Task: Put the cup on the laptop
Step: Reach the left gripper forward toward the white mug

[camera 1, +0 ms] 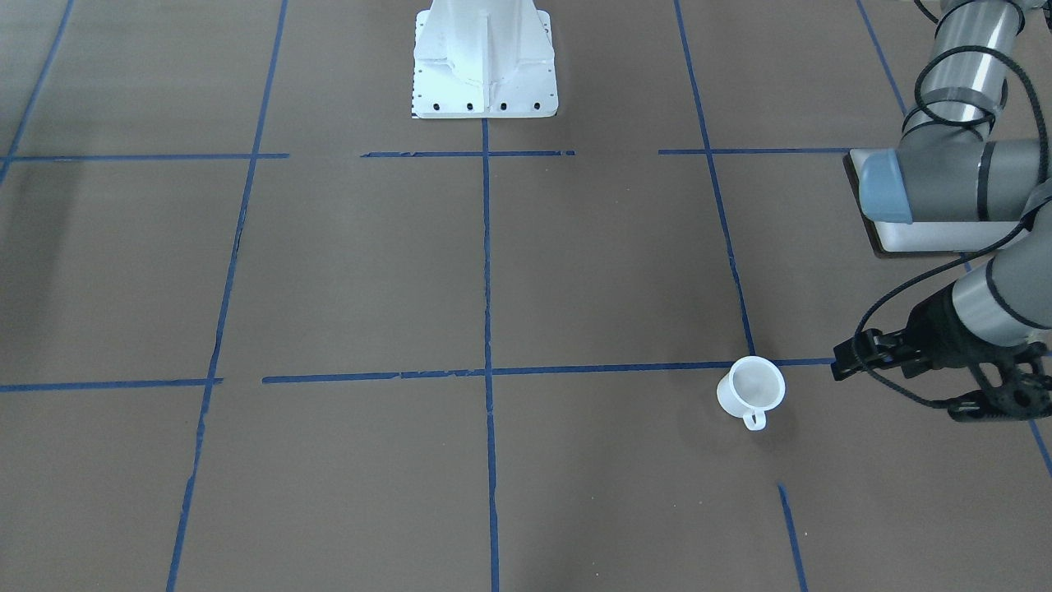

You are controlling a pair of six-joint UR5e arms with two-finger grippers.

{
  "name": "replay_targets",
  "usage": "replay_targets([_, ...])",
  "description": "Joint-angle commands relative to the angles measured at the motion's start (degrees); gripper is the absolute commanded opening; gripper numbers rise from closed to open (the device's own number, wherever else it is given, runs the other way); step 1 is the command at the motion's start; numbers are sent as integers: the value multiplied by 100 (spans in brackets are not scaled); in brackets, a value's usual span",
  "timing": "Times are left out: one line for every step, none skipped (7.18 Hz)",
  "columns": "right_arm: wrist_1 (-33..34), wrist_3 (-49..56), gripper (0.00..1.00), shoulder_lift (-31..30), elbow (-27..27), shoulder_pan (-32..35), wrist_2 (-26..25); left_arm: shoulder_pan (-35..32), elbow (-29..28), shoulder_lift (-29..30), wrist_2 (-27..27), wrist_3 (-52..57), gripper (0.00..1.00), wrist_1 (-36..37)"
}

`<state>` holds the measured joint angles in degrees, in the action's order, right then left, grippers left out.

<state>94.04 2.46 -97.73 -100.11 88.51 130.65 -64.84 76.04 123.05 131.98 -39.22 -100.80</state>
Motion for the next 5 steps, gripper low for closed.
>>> replay_targets([0, 0, 100, 0, 0, 0, 4, 462, -1016, 577, -383, -725, 100, -789])
replay_targets([0, 9, 100, 0, 0, 0, 4, 551, -1421, 815, -445, -806, 100, -1044])
replay_targets([0, 9, 100, 0, 0, 0, 4, 717, -1721, 895, -524, -815, 100, -1299])
replay_targets([0, 0, 100, 0, 0, 0, 4, 788, -1889, 896, -542, -816, 99, -1415])
replay_targets([0, 0, 100, 0, 0, 0, 4, 858, -1961, 887, -542, -807, 97, -1416])
